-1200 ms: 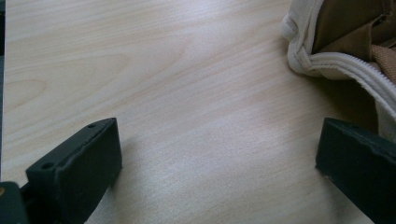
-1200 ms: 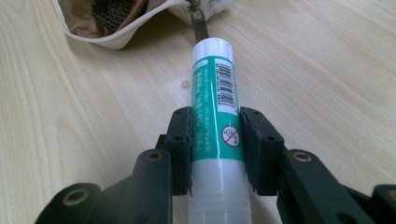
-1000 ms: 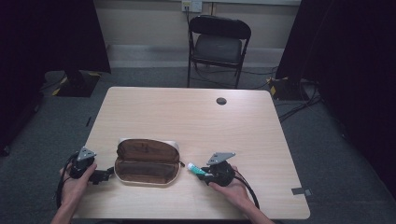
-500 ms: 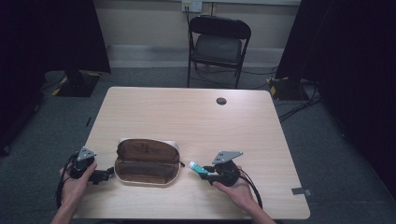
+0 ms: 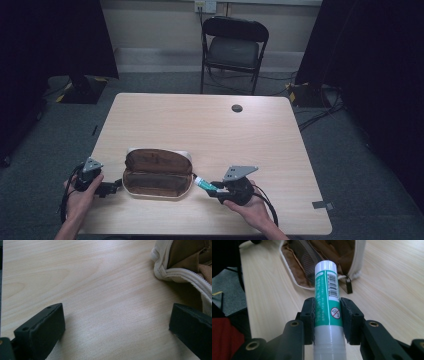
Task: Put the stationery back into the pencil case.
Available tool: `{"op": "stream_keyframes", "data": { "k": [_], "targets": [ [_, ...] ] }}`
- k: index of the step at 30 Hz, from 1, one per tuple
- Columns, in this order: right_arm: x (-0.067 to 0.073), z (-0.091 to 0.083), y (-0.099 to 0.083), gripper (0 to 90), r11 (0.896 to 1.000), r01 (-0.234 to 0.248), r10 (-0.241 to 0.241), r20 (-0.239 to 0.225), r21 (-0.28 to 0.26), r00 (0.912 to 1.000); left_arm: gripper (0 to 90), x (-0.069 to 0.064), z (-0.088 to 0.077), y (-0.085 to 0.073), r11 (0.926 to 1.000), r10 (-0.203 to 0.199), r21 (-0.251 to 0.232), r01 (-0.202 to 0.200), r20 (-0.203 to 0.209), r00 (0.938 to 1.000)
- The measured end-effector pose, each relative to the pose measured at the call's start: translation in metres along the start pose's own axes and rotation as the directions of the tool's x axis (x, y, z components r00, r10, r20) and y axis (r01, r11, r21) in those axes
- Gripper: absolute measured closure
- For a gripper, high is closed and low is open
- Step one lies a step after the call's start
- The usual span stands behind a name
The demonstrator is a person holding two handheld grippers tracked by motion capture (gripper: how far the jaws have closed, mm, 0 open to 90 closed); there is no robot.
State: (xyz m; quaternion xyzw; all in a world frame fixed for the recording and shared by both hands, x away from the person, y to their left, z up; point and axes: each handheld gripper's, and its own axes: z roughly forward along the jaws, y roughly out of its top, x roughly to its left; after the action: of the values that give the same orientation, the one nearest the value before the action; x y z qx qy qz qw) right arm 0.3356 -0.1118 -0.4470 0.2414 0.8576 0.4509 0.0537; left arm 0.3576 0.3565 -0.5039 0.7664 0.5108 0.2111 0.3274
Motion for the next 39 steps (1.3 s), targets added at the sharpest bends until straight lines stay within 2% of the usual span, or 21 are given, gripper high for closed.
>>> {"op": "stream_keyframes", "data": {
  "k": [8, 15, 24, 33, 39],
  "targets": [
    [0.009, 0.003, 0.016, 66.0, 0.999, 0.028, -0.029, -0.024, -0.024, 0.9993, 0.0, 0.0, 0.0, 0.0, 1.0, 0.002, 0.001, -0.002, 0.002, 1.0],
    [0.015, 0.012, 0.032, 65.9, 0.998, 0.059, -0.06, -0.044, -0.037, 0.9972, 0.0, 0.0, 0.0, 0.0, 1.0, 0.002, 0.001, -0.002, 0.002, 1.0],
    [0.02, 0.027, 0.054, 65.9, 0.996, 0.075, -0.077, -0.058, -0.048, 0.9953, 0.0, 0.0, 0.0, 0.0, 1.0, 0.001, 0.001, -0.001, 0.001, 1.0],
    [0.026, 0.052, 0.078, 65.9, 0.994, 0.099, -0.103, -0.091, -0.048, 0.9905, 0.0, 0.0, 0.0, 0.0, 1.0, 0.002, 0.0, -0.002, 0.001, 1.0],
    [0.025, 0.074, 0.09, 65.9, 0.996, 0.09, -0.092, -0.101, -0.028, 0.9906, 0.0, 0.0, 0.0, 0.0, 1.0, 0.001, 0.0, -0.001, 0.002, 1.0]
  ]
}}
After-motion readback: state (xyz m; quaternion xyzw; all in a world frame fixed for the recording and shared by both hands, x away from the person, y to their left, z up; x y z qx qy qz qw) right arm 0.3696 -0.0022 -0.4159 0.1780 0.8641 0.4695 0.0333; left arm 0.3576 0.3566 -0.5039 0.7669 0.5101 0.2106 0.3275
